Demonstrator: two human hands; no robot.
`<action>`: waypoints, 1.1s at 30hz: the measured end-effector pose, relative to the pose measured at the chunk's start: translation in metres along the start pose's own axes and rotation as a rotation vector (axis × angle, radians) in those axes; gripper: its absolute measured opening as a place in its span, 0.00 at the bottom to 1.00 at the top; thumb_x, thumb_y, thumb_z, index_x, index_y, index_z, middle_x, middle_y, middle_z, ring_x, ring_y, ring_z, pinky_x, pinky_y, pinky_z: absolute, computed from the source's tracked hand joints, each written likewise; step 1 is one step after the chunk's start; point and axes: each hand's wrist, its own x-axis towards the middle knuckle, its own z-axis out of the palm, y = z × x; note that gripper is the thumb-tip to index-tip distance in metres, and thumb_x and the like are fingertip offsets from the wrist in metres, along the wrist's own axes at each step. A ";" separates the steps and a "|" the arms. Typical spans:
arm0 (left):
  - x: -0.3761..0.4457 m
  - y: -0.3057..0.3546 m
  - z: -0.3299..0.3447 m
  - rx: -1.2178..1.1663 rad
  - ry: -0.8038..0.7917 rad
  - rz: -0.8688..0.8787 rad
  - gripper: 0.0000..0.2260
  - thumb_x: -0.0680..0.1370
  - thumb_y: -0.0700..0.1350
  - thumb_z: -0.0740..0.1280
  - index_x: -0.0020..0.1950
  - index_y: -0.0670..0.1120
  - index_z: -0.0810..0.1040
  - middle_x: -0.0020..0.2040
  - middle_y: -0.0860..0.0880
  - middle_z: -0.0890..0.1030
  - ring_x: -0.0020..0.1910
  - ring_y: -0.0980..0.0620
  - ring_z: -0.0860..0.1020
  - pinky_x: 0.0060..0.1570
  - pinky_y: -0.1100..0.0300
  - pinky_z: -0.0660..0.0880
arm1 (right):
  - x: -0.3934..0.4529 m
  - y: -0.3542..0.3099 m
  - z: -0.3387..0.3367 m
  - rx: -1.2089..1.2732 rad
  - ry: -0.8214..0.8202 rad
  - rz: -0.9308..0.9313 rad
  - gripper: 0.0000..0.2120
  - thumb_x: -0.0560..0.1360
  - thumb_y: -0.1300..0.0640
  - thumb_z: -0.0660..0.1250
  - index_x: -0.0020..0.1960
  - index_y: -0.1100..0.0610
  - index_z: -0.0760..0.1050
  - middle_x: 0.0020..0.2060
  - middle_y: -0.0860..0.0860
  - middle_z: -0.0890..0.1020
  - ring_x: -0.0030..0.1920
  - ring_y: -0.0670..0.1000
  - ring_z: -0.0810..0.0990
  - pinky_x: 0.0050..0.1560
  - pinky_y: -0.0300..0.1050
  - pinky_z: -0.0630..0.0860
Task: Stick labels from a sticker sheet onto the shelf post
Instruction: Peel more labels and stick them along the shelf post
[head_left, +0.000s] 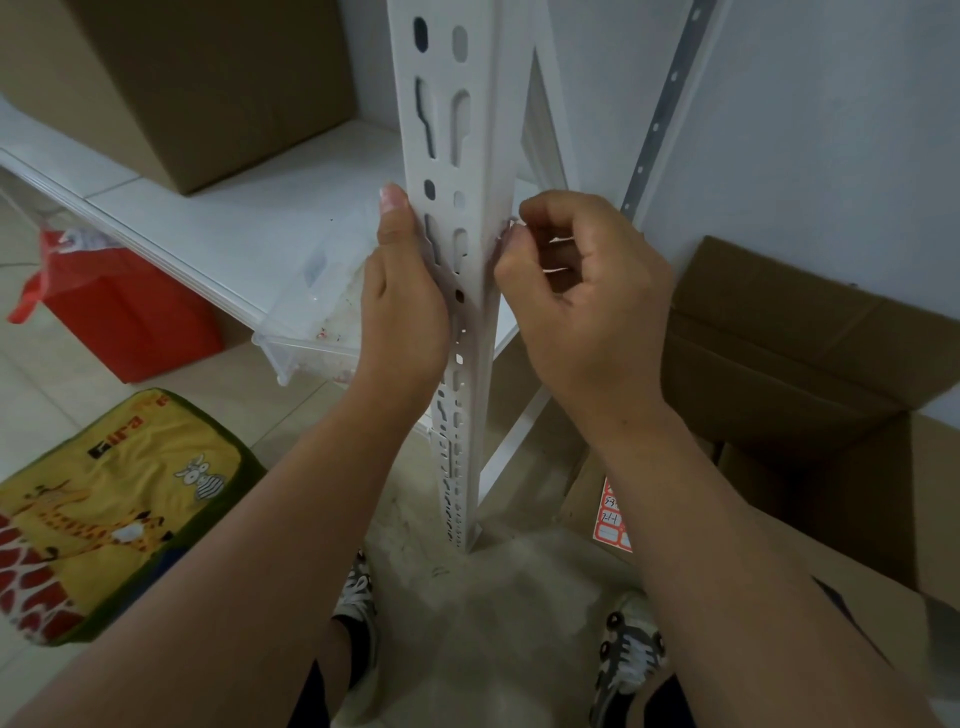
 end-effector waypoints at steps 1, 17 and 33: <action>0.000 0.000 0.000 0.004 -0.004 -0.003 0.22 0.85 0.57 0.46 0.43 0.58 0.78 0.37 0.61 0.83 0.41 0.68 0.81 0.39 0.73 0.73 | 0.000 0.000 0.000 -0.017 -0.011 -0.009 0.10 0.77 0.58 0.65 0.52 0.63 0.79 0.43 0.54 0.83 0.42 0.48 0.81 0.41 0.39 0.80; 0.000 -0.001 0.001 0.019 0.023 0.018 0.21 0.85 0.56 0.47 0.44 0.58 0.77 0.36 0.62 0.83 0.41 0.69 0.81 0.39 0.75 0.74 | 0.003 -0.001 0.002 -0.108 0.008 -0.073 0.06 0.76 0.60 0.65 0.45 0.62 0.79 0.37 0.52 0.82 0.35 0.48 0.79 0.35 0.43 0.77; 0.001 -0.001 0.000 0.009 0.004 0.007 0.21 0.85 0.56 0.47 0.45 0.58 0.77 0.39 0.60 0.83 0.42 0.69 0.81 0.39 0.75 0.73 | -0.003 0.000 -0.001 -0.020 -0.062 -0.034 0.10 0.79 0.60 0.64 0.57 0.63 0.78 0.49 0.53 0.83 0.46 0.47 0.81 0.45 0.41 0.81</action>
